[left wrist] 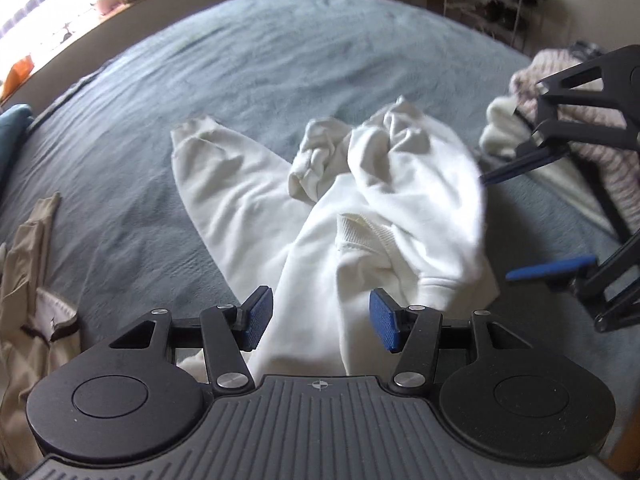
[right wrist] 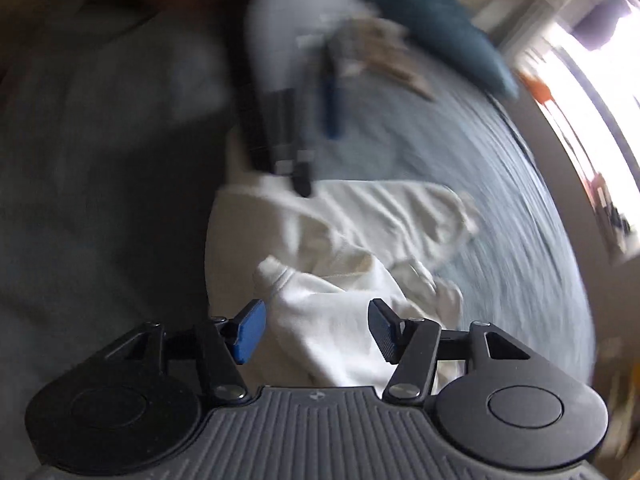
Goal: Fold clothes
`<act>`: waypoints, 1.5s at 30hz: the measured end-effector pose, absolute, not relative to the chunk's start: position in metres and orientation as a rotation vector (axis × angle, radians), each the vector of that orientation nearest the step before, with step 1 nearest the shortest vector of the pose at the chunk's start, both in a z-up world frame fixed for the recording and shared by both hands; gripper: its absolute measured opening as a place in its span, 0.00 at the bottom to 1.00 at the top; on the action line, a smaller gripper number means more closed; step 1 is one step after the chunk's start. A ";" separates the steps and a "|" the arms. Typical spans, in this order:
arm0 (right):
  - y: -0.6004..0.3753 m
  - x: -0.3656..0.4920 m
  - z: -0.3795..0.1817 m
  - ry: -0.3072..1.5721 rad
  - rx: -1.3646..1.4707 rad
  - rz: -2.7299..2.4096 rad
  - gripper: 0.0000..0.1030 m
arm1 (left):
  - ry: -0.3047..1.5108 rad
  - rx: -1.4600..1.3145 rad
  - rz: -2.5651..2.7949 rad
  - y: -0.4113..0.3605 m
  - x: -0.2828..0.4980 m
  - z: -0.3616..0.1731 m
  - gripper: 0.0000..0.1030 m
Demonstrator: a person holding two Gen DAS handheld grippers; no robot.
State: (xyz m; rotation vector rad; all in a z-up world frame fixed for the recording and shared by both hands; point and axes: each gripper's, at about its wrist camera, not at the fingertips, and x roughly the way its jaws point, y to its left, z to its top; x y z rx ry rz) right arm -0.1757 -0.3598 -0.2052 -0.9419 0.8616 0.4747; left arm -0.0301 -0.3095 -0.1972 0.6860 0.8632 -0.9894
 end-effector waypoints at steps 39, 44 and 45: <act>-0.492 -0.260 0.012 0.347 0.480 -0.271 0.06 | 0.544 0.238 -0.888 -0.199 -0.094 -0.019 0.01; -0.440 -0.296 0.092 0.228 0.401 -0.271 0.06 | 0.356 0.092 -0.893 -0.142 -0.106 0.063 0.01; -0.430 -0.303 0.105 0.208 0.384 -0.268 0.06 | 0.327 0.062 -0.896 -0.133 -0.108 0.077 0.01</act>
